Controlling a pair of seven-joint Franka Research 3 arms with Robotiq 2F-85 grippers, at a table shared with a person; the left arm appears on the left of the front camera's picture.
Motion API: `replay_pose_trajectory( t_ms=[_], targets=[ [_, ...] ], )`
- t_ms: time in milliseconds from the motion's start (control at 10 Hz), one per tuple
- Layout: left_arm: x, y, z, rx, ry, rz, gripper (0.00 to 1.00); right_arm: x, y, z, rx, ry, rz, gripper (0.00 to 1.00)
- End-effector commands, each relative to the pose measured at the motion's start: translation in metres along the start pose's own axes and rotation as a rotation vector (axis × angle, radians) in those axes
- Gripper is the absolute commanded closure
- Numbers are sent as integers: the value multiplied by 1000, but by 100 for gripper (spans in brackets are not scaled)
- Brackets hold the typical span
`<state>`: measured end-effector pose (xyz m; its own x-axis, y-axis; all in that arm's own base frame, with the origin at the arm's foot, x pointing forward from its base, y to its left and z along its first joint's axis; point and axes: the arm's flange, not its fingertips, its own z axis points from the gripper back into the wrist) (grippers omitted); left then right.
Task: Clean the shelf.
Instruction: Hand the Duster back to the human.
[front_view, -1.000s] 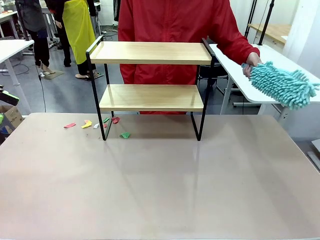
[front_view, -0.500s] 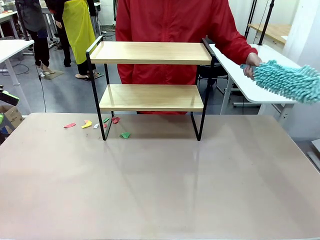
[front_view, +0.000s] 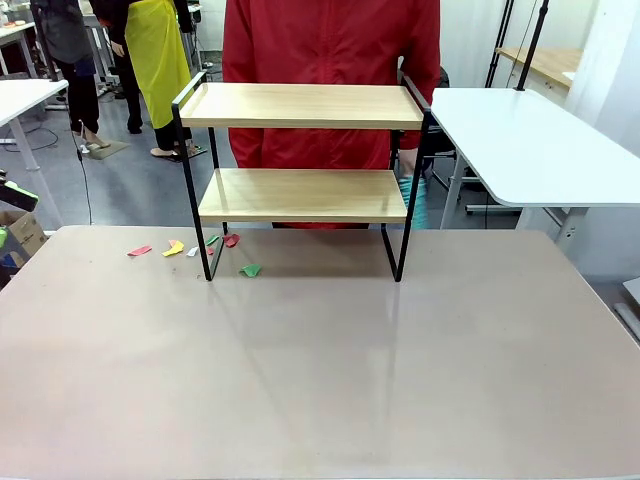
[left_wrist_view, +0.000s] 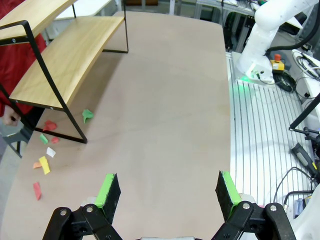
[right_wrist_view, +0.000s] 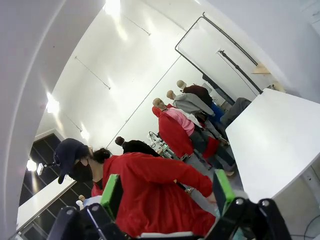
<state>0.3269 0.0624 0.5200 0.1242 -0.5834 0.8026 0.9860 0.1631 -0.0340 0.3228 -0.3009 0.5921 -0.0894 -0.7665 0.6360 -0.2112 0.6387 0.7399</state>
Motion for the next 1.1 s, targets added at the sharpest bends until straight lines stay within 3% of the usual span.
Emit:
replay_pose_trajectory(
  t_ms=[0,1000],
  targets=[
    [1,-1,0,-1,-26,-17,0,0,1,0,-2,-19,-2,4],
    [1,-1,0,-1,-26,-17,0,0,1,0,-2,-19,-2,4]
  ],
)
